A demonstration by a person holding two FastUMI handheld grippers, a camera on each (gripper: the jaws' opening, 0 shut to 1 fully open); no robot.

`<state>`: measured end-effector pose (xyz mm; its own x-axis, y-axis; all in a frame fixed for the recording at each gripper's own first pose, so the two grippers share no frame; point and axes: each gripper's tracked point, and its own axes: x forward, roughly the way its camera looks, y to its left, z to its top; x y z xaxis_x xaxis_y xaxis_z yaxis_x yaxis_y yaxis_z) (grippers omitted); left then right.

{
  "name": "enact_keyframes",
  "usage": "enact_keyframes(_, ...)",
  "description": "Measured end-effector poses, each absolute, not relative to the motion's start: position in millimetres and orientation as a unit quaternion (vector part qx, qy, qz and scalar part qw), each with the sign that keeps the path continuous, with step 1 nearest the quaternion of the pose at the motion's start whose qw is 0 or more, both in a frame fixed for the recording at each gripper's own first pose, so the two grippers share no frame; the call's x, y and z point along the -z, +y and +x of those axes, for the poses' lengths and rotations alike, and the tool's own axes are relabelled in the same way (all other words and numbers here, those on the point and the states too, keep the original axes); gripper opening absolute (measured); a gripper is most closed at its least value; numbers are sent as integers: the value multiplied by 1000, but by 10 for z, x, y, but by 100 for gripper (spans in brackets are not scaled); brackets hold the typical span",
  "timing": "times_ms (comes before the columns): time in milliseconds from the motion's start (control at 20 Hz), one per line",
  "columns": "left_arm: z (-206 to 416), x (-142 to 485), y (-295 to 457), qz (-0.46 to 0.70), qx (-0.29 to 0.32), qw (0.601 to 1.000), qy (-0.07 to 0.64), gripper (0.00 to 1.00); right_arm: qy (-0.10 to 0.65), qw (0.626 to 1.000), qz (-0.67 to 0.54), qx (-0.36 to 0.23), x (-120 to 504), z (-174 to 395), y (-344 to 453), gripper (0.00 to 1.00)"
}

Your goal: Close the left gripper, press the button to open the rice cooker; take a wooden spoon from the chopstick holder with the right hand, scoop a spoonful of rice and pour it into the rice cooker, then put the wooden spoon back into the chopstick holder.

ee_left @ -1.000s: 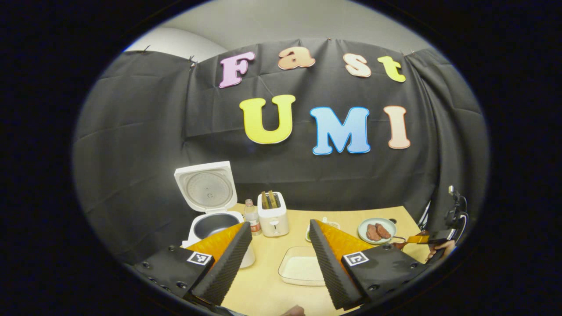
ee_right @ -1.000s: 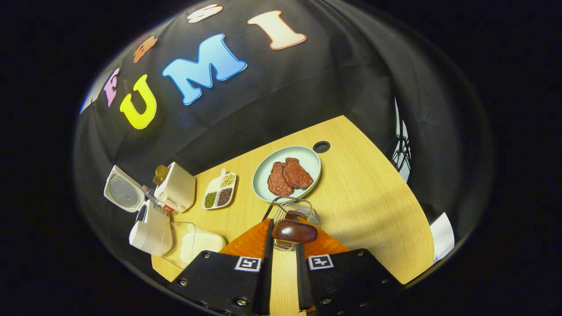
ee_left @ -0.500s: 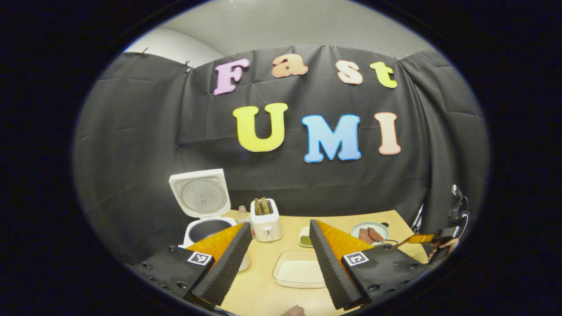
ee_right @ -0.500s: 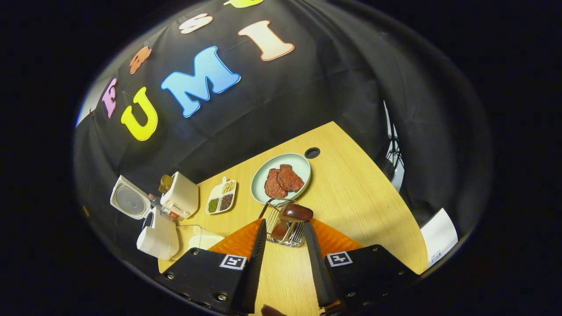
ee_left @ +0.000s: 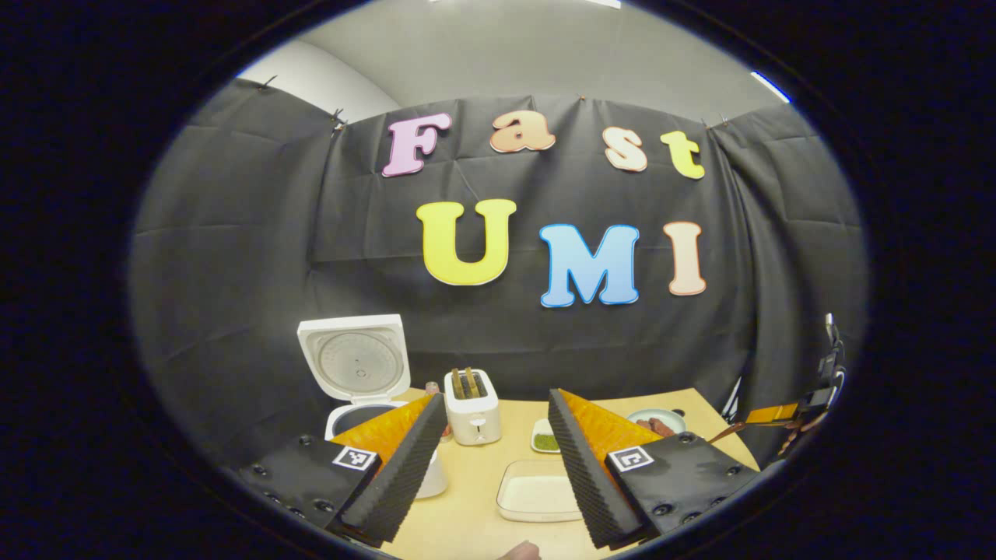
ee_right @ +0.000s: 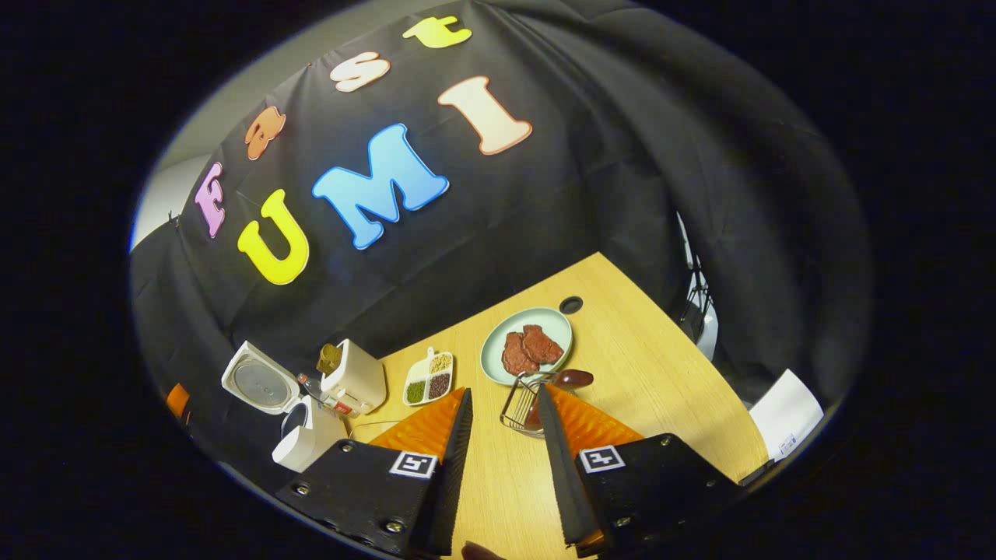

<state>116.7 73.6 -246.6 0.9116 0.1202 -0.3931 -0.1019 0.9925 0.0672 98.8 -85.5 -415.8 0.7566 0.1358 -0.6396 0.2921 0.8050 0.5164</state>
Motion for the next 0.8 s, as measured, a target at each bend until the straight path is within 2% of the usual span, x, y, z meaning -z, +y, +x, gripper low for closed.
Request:
enact_keyframes(150, 1242, 2435, 1055, 5, -43, 980, 192, 87, 317, 895, 311, 40, 3721, 1009, -520, 52)
enact_keyframes(200, 1262, 2423, 1186, 2, -42, 981, 189, 87, 294, 904, 306, 46, 3563, 1046, -449, 58)
enact_keyframes(250, 1292, 2407, 1313, 0, -41, 982, 184, 87, 271, 916, 291, 55, 3421, 1084, -398, 59)
enact_keyframes(350, 1402, 2366, 1627, 2, -42, 984, 170, 89, 253, 935, 242, 57, 3188, 993, -225, 72)
enact_keyframes(400, 1453, 2357, 1758, 3, -42, 985, 165, 91, 255, 941, 217, 52, 3111, 933, -88, 86)
enact_keyframes(450, 1536, 2339, 1911, 1, -43, 987, 158, 92, 257, 945, 198, 49, 3035, 871, 27, 86)
enact_keyframes(500, 1613, 2334, 2048, 0, -46, 987, 152, 89, 251, 949, 187, 50, 2932, 841, 131, 86)
enact_keyframes(550, 1707, 2343, 2219, -3, -52, 987, 149, 87, 228, 955, 182, 52, 2798, 841, 229, 86)
enact_keyframes(700, 2094, 2353, 2707, -4, -81, 987, 139, 87, 186, 968, 158, 66, 2563, 746, 409, 86)
enact_keyframes(750, 2190, 2351, 2851, -5, -92, 987, 133, 99, 193, 969, 143, 60, 2551, 723, 487, 85)
enact_keyframes(800, 2293, 2328, 2983, -6, -105, 986, 127, 87, 200, 970, 125, 53, 2549, 730, 530, 86)
